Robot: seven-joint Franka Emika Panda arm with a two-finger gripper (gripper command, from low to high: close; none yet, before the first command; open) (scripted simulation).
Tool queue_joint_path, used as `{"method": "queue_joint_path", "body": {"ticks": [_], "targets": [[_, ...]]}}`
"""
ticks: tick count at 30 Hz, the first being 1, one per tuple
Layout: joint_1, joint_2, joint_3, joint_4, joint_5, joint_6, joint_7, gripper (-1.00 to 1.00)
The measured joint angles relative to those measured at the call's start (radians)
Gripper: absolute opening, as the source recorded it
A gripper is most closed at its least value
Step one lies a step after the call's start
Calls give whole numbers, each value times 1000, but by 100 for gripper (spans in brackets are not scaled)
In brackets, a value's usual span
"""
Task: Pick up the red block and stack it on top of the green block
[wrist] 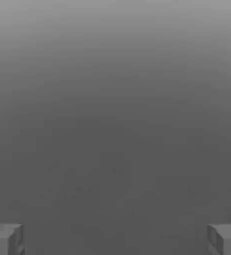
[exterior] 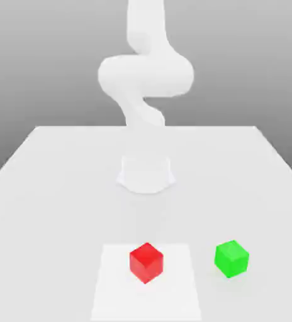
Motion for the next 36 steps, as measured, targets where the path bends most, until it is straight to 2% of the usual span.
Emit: {"method": "queue_joint_path", "body": {"ticks": [9, 17, 20, 25, 26, 32, 36], "targets": [[-129, 344, 128, -199, -27, 204, 379, 0], [-187, 635, 181, -370, -27, 378, 685, 0], [-184, 740, 180, -414, -21, 449, 766, 0], [-132, 919, 101, -397, -128, 596, 861, 0], [-116, 953, 79, -392, -151, 624, 877, -100], [-106, 969, 67, -390, -162, 640, 885, -100], [-145, 874, 122, -403, -95, 561, 837, -100]]}}
